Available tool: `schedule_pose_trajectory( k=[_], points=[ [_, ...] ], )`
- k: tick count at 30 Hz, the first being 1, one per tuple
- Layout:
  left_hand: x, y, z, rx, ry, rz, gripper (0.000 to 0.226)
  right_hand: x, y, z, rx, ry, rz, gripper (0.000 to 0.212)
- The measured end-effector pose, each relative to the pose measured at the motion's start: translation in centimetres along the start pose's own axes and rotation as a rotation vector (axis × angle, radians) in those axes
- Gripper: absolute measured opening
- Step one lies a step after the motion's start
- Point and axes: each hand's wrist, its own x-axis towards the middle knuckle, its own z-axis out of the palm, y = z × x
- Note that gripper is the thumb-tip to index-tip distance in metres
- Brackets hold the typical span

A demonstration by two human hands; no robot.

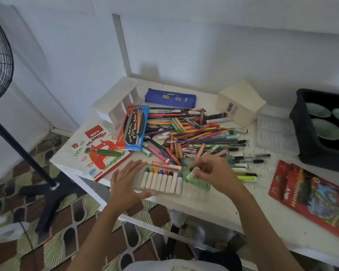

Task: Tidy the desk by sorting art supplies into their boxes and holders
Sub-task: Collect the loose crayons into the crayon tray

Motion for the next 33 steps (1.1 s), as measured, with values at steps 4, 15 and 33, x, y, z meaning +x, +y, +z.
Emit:
schedule_pose_trajectory(
  k=[4,15,33],
  points=[
    [0.0,0.0,0.1,0.003,-0.019,-0.007,0.098,-0.3,-0.9,1.4,-0.099,-0.027,-0.081,0.019],
    [0.1,-0.1,0.1,0.023,-0.02,-0.006,0.102,0.3,-0.3,3.4,-0.374,-0.34,-0.226,0.01],
    [1.7,0.3,-1.4,0.137,0.004,0.179,0.102,7.8,-1.3,-1.1,-0.288,-0.091,-0.189,0.005]
  ],
)
